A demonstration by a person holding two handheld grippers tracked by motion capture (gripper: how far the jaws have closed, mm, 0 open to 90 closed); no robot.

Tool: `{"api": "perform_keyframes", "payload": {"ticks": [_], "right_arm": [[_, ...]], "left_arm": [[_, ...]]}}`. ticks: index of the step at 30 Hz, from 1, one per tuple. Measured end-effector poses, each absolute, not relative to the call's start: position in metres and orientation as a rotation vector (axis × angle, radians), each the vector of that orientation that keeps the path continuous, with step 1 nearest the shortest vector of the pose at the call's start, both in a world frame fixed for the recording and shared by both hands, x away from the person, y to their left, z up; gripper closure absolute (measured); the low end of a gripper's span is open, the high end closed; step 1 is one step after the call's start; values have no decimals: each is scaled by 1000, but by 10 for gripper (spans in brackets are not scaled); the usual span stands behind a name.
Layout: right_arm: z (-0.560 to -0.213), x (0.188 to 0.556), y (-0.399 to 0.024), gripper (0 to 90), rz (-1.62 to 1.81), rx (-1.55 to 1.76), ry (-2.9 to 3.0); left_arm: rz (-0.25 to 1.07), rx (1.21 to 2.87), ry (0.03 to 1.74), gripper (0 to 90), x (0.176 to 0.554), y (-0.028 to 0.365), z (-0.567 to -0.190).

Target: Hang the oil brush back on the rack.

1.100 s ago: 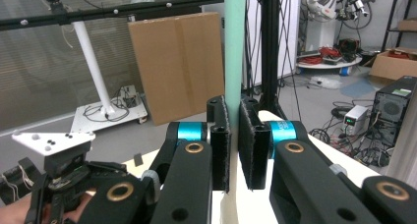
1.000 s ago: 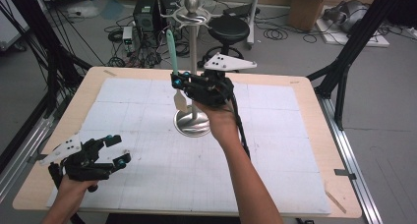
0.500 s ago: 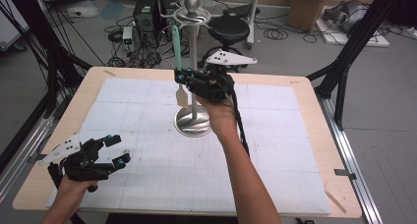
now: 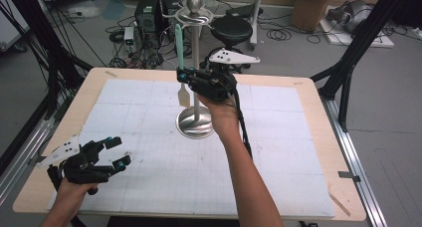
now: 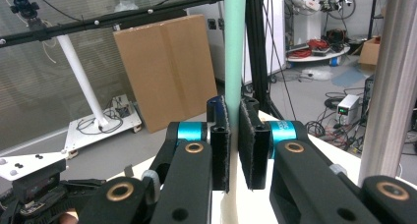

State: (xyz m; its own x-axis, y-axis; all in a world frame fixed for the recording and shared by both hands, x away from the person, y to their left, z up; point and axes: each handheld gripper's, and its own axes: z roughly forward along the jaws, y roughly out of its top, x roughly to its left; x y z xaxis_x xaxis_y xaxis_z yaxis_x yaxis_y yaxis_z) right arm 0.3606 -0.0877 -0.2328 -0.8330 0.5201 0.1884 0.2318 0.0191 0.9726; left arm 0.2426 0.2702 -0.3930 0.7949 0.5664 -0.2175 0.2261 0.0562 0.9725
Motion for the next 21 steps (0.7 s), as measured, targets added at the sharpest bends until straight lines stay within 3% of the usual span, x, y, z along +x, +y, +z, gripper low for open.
{"api": "perform_keyframes", "payload": {"ticks": [21], "right_arm": [[-238, 370, -97, 838, 1859, 856, 2046]], "left_arm": [[285, 1521, 665, 197, 242, 272, -394]]}}
